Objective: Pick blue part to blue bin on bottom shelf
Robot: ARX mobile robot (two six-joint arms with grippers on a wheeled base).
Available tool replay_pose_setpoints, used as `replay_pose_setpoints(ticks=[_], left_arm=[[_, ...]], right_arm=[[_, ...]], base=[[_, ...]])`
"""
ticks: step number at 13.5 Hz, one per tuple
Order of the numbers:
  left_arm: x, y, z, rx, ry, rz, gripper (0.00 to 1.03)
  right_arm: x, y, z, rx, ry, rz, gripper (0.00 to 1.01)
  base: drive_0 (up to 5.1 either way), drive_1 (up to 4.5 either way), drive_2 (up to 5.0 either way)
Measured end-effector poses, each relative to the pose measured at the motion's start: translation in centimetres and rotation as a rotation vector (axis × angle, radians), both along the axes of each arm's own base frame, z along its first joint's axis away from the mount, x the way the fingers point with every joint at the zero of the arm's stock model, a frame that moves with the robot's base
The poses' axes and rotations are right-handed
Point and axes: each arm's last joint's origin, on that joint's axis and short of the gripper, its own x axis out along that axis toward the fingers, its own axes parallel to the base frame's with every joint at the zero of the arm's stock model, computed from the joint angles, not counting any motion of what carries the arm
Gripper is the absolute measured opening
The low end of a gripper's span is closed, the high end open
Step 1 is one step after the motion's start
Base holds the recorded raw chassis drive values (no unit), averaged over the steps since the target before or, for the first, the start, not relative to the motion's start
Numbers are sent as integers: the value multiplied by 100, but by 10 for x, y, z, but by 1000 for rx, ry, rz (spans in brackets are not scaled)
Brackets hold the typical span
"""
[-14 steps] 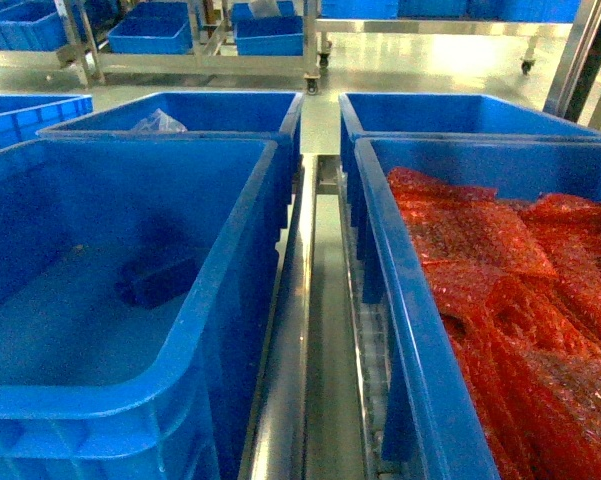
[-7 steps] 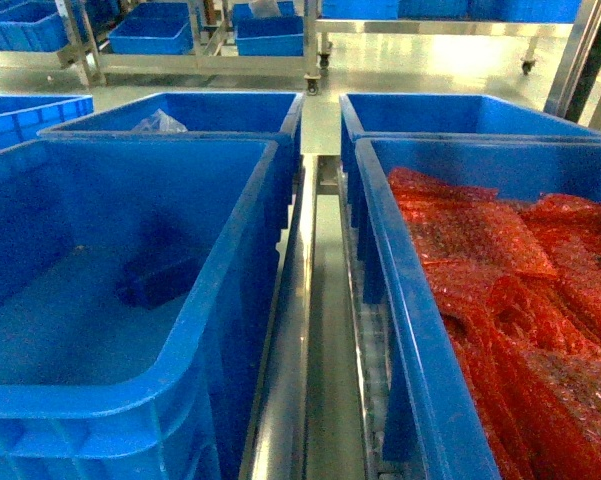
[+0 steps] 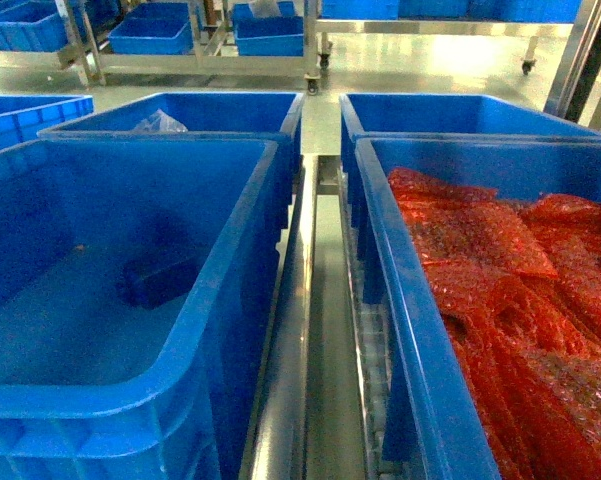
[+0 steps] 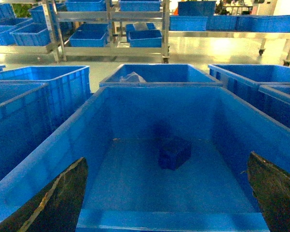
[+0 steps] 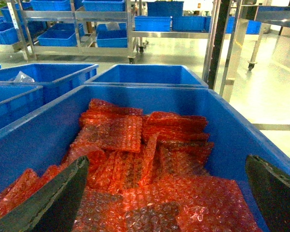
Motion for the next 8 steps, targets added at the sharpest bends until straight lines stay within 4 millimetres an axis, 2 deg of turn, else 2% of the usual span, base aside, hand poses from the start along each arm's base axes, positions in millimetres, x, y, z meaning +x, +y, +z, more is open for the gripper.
replay_pose_setpoints(ticks=[8], left_arm=[[0,0,0,0,0,0,98]], right_arm=[[0,0,0,0,0,0,98]], base=[[0,0,0]])
